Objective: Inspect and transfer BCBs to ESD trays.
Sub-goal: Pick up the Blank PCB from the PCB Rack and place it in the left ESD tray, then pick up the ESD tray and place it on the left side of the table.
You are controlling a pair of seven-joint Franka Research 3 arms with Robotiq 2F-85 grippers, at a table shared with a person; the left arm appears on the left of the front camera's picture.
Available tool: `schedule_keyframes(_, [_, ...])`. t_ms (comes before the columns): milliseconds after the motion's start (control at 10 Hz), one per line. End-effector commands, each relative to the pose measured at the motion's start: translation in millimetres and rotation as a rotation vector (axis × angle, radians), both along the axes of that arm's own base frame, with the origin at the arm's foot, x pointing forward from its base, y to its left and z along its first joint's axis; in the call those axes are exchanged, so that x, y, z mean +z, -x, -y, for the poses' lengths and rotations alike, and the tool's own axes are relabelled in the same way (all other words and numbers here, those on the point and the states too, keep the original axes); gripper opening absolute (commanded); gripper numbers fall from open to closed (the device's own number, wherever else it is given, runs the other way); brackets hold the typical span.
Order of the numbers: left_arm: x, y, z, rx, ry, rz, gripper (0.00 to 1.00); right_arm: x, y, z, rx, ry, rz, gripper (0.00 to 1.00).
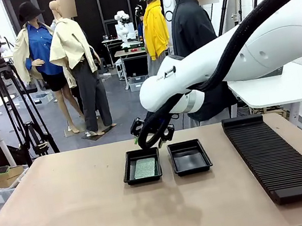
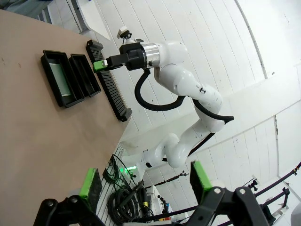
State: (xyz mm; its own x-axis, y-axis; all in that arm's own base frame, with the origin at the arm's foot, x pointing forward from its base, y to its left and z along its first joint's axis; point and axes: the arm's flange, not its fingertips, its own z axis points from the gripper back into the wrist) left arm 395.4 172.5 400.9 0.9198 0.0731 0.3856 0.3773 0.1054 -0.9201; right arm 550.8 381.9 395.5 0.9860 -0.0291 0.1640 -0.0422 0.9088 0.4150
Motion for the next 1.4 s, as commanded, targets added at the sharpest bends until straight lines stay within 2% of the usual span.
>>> schedule_keyframes(0, [1.3, 1.8, 0.0, 0.003, -0.007, 0.003, 1.0, 1.5, 8.9, 1.6, -0.026, 0.055, -0.002, 1.0])
schedule_keyframes(100, [1.3, 1.8, 0.0, 0.003, -0.007, 0.003, 1.0, 0.7, 9.4, 1.8, -0.014, 0.069, -0.012, 1.0])
schedule_keyframes(200, [1.3, 1.8, 0.0, 0.003, -0.007, 0.003, 1.0, 3.9, 3.2, -0.7, 0.001, 0.014, 0.002, 1.0])
schedule_keyframes(1300, [1.3, 1.8, 0.0, 0.003, -0.007, 0.003, 1.0, 3.9, 3.2, -0.7, 0.001, 0.014, 0.002, 1.0])
